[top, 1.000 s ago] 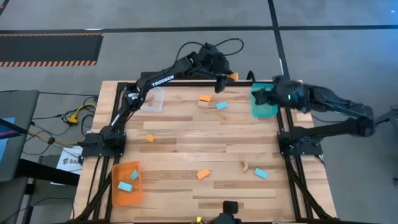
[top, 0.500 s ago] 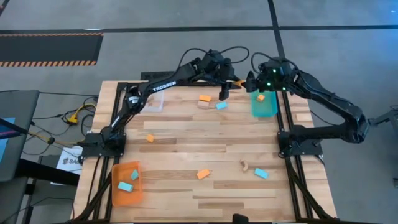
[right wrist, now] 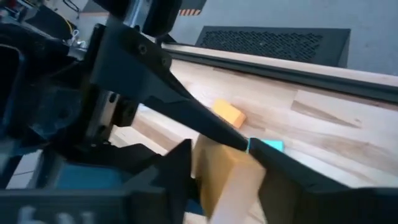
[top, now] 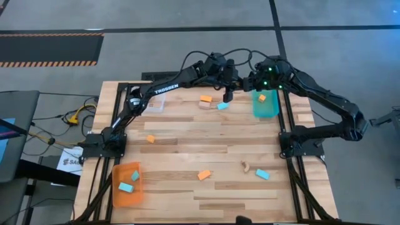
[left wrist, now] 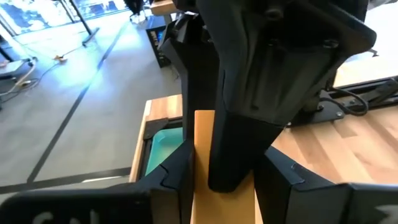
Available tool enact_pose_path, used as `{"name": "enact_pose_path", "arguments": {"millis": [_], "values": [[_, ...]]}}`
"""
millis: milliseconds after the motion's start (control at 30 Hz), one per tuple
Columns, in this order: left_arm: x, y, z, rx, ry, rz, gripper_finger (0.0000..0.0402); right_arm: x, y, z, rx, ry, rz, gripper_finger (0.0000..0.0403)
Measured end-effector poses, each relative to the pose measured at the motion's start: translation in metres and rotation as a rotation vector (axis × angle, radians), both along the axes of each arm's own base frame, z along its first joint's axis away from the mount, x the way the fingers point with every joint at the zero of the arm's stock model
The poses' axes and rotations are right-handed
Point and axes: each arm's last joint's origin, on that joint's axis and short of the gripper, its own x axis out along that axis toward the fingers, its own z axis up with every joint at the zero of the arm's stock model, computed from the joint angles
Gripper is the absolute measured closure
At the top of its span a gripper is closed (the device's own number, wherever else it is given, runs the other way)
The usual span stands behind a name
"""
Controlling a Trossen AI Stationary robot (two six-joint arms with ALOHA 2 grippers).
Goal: Sort & place blocks by color
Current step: Put the orange block into the light blue bin
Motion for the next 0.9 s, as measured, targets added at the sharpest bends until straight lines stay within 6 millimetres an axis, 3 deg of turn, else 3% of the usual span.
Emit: {"name": "enact_pose_path", "arguments": {"millis": [200,367,500,633,800,900], "values": [[0.000,0.001,0.000,0.048,0.009,0.029,0.0285,0.000,0.000,0.000,0.013,-0.010,-0.018,0.0353],[-0.005,0.003,-0.008,0.082,0.118,0.053,0.0203,-0.011,-0.006,0.001,-0.013,0.022,-0.021,0.0356],[-0.029,0.023,-0.013,0.058,0.291,0.172,0.0165,-0.031,-0.014,-0.010,-0.007,0.211,-0.142,0.0356],[-0.057,0.050,-0.018,-0.092,0.396,0.211,0.0158,-0.039,-0.027,-0.030,0.000,0.437,-0.227,0.0356],[-0.090,0.088,-0.022,-0.260,0.444,0.266,0.0175,-0.031,-0.051,-0.065,0.086,0.620,-0.198,0.0356],[-0.112,0.098,-0.015,-0.292,0.494,0.301,0.0193,-0.025,-0.062,-0.085,0.133,0.736,-0.185,0.0356]]}}
